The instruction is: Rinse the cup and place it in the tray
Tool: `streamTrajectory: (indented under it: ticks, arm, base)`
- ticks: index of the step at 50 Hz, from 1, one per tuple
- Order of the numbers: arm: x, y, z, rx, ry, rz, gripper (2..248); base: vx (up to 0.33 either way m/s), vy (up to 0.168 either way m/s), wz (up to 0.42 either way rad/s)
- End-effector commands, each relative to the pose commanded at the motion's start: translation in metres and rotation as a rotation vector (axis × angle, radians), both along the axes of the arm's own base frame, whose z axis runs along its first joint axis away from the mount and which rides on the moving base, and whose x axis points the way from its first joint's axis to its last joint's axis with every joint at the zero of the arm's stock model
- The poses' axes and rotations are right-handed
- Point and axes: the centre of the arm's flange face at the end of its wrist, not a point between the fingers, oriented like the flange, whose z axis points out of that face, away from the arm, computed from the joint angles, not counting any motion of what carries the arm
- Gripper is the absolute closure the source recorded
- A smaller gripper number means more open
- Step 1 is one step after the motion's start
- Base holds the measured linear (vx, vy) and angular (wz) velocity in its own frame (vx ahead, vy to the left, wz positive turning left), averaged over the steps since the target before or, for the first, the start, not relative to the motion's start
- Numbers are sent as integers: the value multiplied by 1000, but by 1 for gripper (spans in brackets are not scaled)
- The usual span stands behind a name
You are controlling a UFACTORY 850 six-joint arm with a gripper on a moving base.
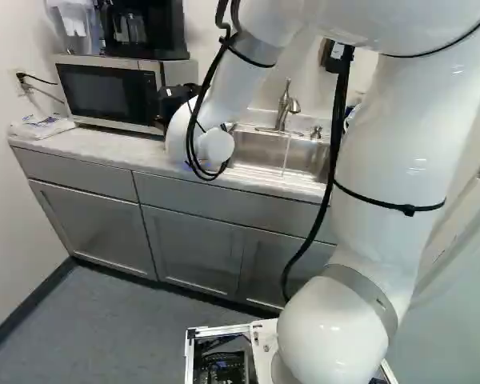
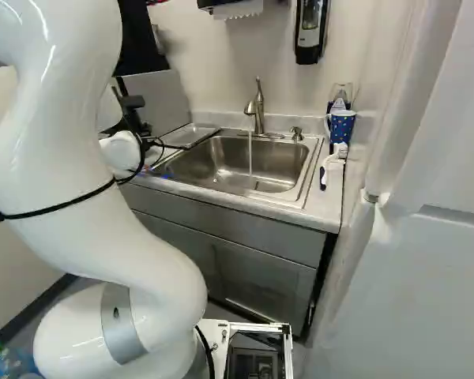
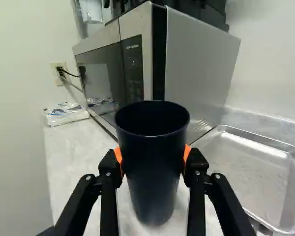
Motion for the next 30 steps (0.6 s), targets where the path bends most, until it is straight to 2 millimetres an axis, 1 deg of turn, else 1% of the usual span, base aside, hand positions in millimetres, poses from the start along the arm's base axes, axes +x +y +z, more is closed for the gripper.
streamTrajectory:
  ticks: [15,30]
  arm:
    - [-3,-24,16,14,-26,-39,124]
    - [4,-47,33,28,-56,-86,124]
  base:
    - [0,0,0]
    - [0,0,0]
